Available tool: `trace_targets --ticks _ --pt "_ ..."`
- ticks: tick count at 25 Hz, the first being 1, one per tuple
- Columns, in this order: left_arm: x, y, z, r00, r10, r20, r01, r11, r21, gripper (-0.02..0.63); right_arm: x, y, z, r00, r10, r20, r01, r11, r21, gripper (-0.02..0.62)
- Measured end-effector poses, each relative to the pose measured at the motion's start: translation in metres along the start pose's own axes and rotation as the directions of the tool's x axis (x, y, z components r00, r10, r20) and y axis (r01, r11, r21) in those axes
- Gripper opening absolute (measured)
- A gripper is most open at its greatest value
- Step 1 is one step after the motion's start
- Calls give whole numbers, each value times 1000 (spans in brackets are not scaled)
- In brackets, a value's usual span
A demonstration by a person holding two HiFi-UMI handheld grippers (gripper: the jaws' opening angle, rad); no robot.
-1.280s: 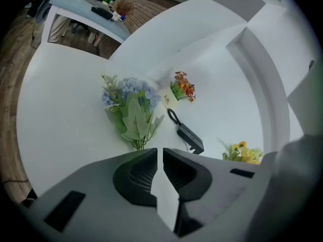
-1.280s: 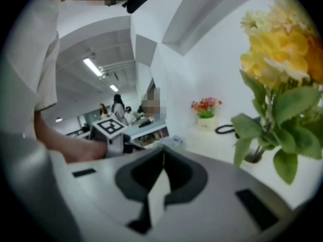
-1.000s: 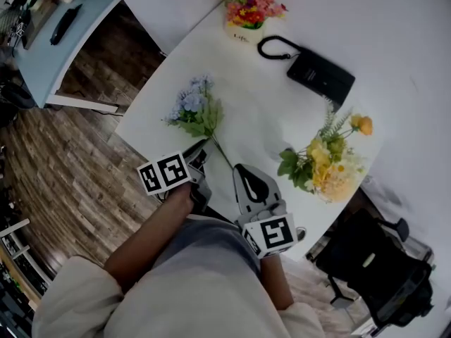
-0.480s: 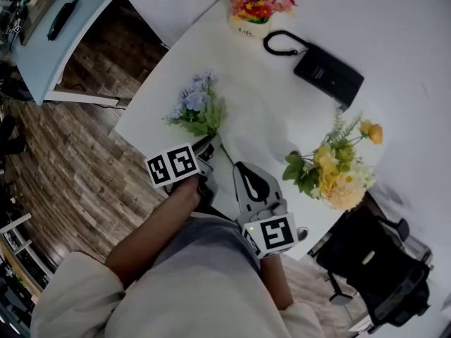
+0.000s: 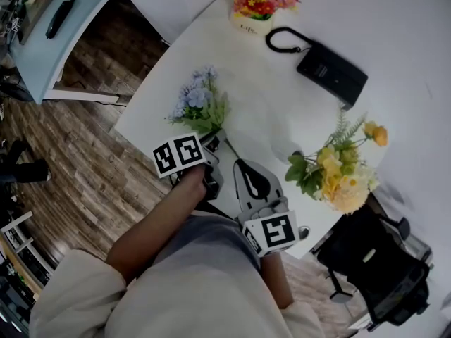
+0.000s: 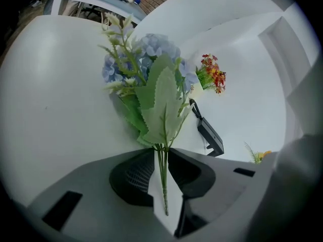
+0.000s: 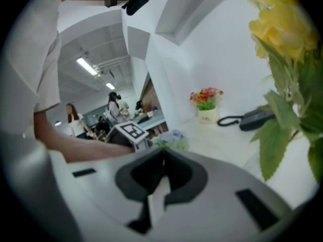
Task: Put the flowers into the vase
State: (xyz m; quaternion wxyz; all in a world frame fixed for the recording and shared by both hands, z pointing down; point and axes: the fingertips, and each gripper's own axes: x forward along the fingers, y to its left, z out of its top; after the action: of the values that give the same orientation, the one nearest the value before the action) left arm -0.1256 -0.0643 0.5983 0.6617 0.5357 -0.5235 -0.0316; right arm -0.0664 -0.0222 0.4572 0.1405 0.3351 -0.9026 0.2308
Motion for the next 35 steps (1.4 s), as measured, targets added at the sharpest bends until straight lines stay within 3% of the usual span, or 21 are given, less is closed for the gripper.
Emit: trace_targets --ticks 6,19,29,35 --pt "2 2 1 1000 -17 0 17 999 -40 64 0 -5 0 1000 -14 0 14 1000 12 25" --pt "-11 -9 8 991 -124 53 128 990 -60 46 -7 -4 0 1000 -21 13 21 1000 9 25" --pt "-24 -30 12 977 -189 103 190 982 2 41 -22 -1 4 999 -41 35 42 999 -17 25" --pt "-30 -49 5 963 -252 92 247 967 62 41 -34 1 8 997 -46 59 46 999 0 25"
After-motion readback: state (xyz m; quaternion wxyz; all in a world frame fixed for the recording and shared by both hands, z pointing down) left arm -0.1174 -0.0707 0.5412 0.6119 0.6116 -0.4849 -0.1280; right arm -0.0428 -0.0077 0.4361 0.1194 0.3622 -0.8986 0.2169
